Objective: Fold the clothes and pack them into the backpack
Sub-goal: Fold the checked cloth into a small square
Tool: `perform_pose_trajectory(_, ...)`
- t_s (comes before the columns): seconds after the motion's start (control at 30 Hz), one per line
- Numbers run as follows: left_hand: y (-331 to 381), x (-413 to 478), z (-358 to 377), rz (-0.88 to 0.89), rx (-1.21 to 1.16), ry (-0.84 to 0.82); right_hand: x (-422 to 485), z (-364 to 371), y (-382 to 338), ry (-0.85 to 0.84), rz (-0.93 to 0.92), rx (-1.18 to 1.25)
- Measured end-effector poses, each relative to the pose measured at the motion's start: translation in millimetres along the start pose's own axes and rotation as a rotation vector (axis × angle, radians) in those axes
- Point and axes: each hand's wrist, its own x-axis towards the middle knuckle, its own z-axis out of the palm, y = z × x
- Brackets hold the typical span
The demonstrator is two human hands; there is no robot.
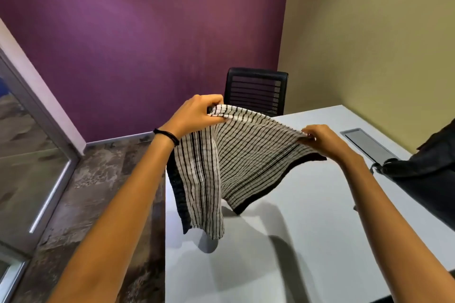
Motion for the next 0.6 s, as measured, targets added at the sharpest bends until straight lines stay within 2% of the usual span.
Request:
perform_pose_trajectory(0.27,-16,-8,-20,-0.122,0.219,-0.163,-12,-29,18,0.451,0.189,-0.031)
perform_pose_trajectory(0.6,-22,-12,-20,-0.261,-0.053,-0.262,-3,-65,12,0.79,0.238,0.013)
